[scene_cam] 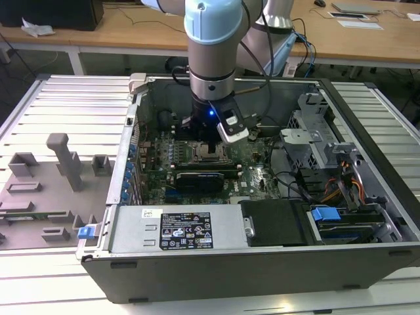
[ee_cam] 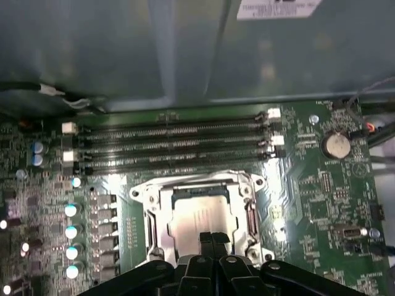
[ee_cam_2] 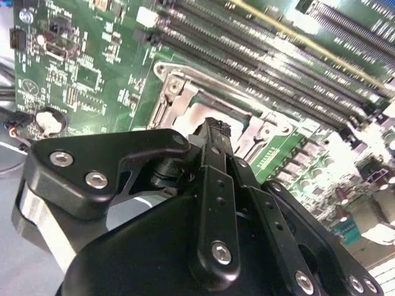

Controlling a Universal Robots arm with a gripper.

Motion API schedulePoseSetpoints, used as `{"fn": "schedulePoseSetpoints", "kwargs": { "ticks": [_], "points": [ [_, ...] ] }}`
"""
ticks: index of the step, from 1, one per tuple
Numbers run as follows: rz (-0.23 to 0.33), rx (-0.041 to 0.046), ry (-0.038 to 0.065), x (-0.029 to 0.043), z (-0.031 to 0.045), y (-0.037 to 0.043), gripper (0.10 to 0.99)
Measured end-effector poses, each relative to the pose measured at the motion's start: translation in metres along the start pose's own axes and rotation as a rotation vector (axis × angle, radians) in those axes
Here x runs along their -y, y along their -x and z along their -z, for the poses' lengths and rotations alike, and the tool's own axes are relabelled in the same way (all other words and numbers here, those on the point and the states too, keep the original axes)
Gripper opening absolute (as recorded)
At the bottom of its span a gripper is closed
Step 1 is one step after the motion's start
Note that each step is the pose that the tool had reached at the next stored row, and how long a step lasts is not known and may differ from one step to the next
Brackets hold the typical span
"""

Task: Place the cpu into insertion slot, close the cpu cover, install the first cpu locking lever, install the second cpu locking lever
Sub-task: 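Install the second cpu locking lever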

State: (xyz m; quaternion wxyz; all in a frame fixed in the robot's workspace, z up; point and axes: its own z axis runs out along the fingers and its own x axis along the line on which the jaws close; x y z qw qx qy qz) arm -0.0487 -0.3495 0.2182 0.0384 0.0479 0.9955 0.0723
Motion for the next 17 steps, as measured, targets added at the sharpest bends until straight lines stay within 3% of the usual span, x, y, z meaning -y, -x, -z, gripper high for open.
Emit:
{"fn": "schedulePoseSetpoints", "kwargs": {
  "ticks": [4, 9, 17],
  "points": [
    [0.000, 0.0000, 0.000, -0.0019, 0.0051, 0.0003, 0.106],
    [0.000, 0.0001, -0.001, -0.0038, 0.0175, 0.0011, 0.106],
    [-0.001, 0.0003, -0.001, -0.0039, 0.0182, 0.0012, 0.106]
  ]
}}
